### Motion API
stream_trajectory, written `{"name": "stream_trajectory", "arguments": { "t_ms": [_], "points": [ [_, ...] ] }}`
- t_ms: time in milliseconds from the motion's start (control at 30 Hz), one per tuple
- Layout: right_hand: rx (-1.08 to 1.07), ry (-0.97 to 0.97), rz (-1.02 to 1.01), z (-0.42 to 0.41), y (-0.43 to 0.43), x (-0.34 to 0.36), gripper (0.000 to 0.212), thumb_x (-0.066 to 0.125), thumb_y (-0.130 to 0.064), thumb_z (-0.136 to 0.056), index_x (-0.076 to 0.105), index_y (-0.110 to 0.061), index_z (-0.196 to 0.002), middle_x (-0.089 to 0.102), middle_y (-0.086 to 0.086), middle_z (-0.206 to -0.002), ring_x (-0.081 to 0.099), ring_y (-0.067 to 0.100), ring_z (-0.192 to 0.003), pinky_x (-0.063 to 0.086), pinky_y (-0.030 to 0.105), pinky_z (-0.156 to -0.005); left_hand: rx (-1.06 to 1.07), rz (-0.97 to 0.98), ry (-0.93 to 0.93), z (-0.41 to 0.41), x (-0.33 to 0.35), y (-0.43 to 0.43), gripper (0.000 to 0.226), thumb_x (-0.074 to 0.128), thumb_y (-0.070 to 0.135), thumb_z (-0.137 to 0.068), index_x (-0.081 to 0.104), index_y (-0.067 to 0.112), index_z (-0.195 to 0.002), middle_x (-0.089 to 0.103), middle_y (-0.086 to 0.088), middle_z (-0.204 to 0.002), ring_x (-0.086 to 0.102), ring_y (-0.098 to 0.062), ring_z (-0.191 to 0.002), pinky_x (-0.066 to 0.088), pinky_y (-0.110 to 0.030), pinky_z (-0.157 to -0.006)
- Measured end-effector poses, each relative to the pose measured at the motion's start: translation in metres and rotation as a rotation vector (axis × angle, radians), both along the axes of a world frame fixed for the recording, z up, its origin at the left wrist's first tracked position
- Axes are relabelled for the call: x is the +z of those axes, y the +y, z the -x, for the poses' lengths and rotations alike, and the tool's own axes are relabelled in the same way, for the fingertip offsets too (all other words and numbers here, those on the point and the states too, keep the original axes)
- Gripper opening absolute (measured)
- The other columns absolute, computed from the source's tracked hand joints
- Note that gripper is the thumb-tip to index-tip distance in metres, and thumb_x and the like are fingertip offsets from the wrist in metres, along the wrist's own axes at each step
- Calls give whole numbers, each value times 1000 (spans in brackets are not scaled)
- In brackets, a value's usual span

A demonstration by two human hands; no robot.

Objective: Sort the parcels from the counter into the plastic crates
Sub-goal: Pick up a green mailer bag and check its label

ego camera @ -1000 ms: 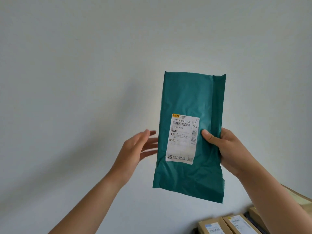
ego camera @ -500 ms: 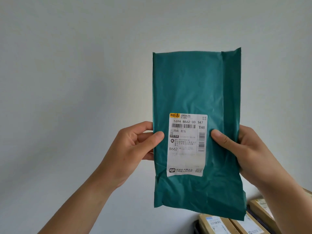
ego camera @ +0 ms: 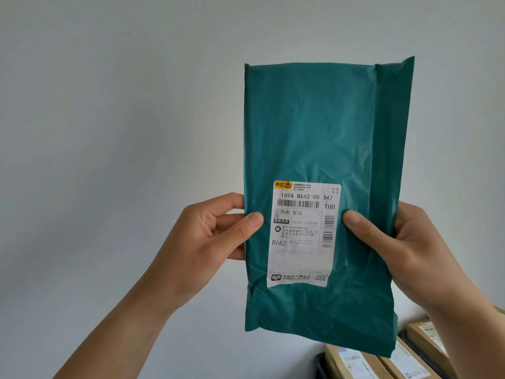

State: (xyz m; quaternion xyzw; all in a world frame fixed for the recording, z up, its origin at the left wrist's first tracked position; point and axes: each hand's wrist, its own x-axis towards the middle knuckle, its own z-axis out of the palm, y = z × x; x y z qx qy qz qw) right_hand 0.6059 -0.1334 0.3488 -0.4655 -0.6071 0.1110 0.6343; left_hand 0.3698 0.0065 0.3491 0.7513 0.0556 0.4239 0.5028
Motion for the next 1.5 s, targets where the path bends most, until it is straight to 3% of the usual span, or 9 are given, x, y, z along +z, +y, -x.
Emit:
{"name": "stream_trajectory", "arguments": {
  "t_ms": [367, 667, 900, 1067, 1200, 1333, 1500],
  "points": [
    [30, 39, 212, 12, 63, -39, 30, 61, -24, -94, 72, -8, -116, 80, 3, -113, 77, 25, -104, 64, 32, -80, 64, 34, 131, 18, -43, 58, 22, 55, 13, -107, 68, 10, -124, 81, -6, -110, 78, -25, -104, 64, -35, -87],
    [-41, 91, 388, 14, 84, -62, 31, 59, -26, -101, 69, -10, -125, 79, 1, -118, 76, 23, -109, 63, 33, -87, 86, 121, 209, 1, -77, 92, 21, 57, 18, -107, 70, 14, -123, 81, 0, -110, 78, -22, -100, 65, -36, -85],
    [-5, 193, 589, -24, 19, -77, 31, 61, -23, -101, 64, -18, -131, 75, 0, -127, 73, 26, -115, 62, 49, -93, 65, 146, 336, -67, -103, 79, 23, 52, 19, -110, 75, 21, -115, 81, 7, -106, 76, -15, -100, 61, -39, -92],
    [-118, 356, 572, -68, -56, -117, 42, 66, -28, -92, 62, -17, -133, 75, 6, -127, 74, 31, -113, 67, 39, -77, 15, 74, 455, -153, -137, 29, 24, 51, 25, -111, 74, 30, -108, 79, 15, -99, 75, -13, -97, 59, -32, -83],
    [-259, 450, 578, -116, -129, -151, 40, 68, -26, -90, 63, -20, -129, 77, 2, -122, 75, 28, -110, 66, 40, -79, -80, 39, 474, -224, -161, -28, 21, 54, 23, -110, 74, 23, -111, 80, 13, -100, 75, -9, -94, 59, -28, -83],
    [-398, 445, 618, -167, -194, -181, 31, 64, -14, -101, 62, -21, -131, 79, -4, -117, 77, 22, -104, 66, 34, -75, -154, -30, 512, -294, -181, -82, 17, 56, 20, -108, 73, 20, -109, 79, 12, -99, 74, -4, -90, 60, -24, -83],
    [-495, 494, 669, -219, -252, -228, 30, 67, -16, -100, 64, -23, -129, 79, -7, -117, 77, 21, -103, 66, 40, -81, -149, -66, 568, -365, -221, -141, 19, 59, 20, -107, 68, 36, -100, 74, 19, -101, 70, -4, -96, 57, -25, -87]
  ]
}}
